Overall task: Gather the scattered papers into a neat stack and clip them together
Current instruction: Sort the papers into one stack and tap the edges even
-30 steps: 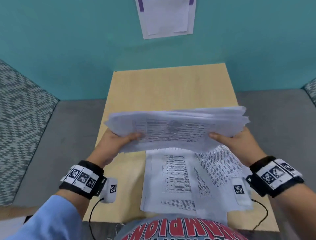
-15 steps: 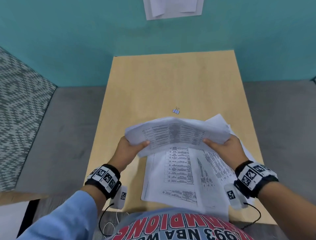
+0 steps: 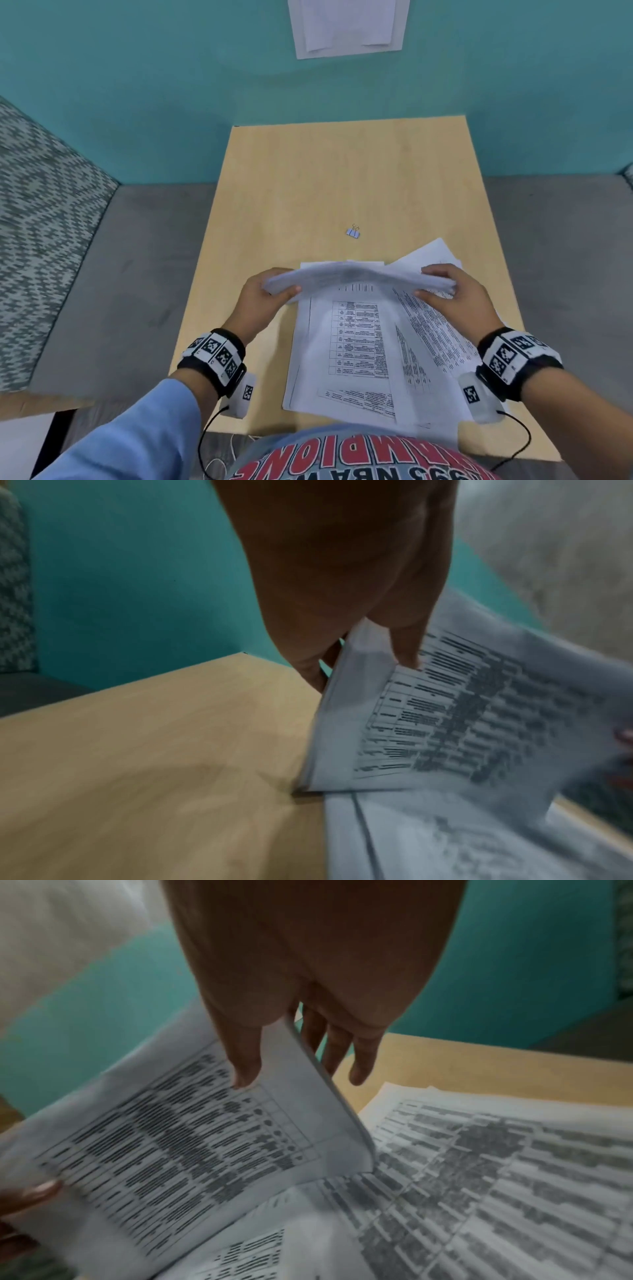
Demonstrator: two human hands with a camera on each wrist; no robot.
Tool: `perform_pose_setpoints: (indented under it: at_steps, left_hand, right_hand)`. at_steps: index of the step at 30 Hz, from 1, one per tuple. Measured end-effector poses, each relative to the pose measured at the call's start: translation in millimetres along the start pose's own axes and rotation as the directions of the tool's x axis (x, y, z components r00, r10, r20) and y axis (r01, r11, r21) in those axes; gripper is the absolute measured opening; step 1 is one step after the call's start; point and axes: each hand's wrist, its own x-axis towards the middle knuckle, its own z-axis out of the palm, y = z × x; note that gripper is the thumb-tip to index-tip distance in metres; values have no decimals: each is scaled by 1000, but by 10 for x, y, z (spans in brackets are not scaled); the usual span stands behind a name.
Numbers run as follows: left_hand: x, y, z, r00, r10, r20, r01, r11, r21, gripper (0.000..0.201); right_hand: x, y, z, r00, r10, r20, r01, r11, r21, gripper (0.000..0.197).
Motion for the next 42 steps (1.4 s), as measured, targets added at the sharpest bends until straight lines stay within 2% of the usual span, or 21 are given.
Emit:
perform_pose_setpoints:
  at_steps: [3,5,7,8,10,11,12,14,16,18,20,22,24,27,30,32,34,36,38,40,42]
  left_hand:
    - [1,23,-37,998,67,-14,-64,990,128,9]
    - [-29,209,-67,982,187,10,-185,955,231,10]
    - [-97,491,-64,924,363,118,-377,823,425,17]
    - [-146,655,-38,882,429,194,-464,722,513,23]
    - [-276,1016,60,820,490,295,-556,562,612,31]
    - [-338,1179,111,794,514,323,-584,500,639,32]
    - [-392,1314,156,774,532,344,-602,449,660,34]
    - [-470,1491,172,770,538,343,-592,403,698,37]
    - [-511,1589,41,816,507,277,-537,490,687,38]
    - [-525,1615,-147,879,438,187,-459,676,577,37]
    - [-521,1571,-277,918,385,98,-394,854,339,30]
    - [-506,1447,-262,936,342,84,-344,939,0,30]
    - [-464,1228,-132,949,281,146,-264,956,-126,46]
    - [-423,877,186,955,138,262,-122,990,-78,60]
    - [-399,670,393,971,125,203,-119,992,-38,49]
    - [-420,726,445,985,130,113,-124,990,-63,36]
    - [-443,841,460,984,170,56,-163,980,-111,33]
    - [-480,965,463,975,216,48,-205,962,-179,33]
    - [-449,918,480,980,188,60,-172,964,-204,32]
    - [-416,759,532,989,108,100,-91,983,-160,33]
    - [-410,584,590,989,52,135,-42,996,-73,33]
  right_hand:
    - [14,-122,-168,997,-60,-58,58,998,-35,39]
    - [-1,-340,-270,965,-240,-107,215,955,-203,49]
    - [-71,-643,-256,881,-472,12,445,821,-359,68]
    - [-122,-813,-198,854,-506,119,511,774,-374,78]
    - [-220,-1114,6,846,-446,294,529,775,-346,85]
    - [-238,-1208,121,842,-430,327,529,780,-335,73]
    - [-231,-1267,203,839,-442,319,534,780,-326,51]
    - [-219,-1311,228,870,-423,253,480,843,-243,15]
    - [-203,-1295,142,916,-358,179,379,920,-102,9]
    - [-239,-1275,-16,946,-291,143,284,957,66,9]
    - [-300,-1275,-152,966,-235,106,205,950,237,9]
    - [-341,-1236,-233,978,-201,58,162,902,401,14]
    - [-377,-1157,-216,977,-206,57,155,866,475,26]
    - [-383,-906,-19,986,-114,125,60,927,370,41]
    - [-361,-753,158,995,-26,101,-8,946,324,26]
    - [-355,-798,184,997,-45,57,24,944,329,15]
    - [-365,-865,147,998,-70,8,62,928,367,15]
    - [-398,-897,86,997,-76,-30,81,902,424,19]
    - [-415,-875,55,997,-69,-19,71,902,427,27]
    - [-399,-757,124,997,-51,53,32,951,309,27]
    - [-380,-659,207,995,32,91,-49,981,187,21]
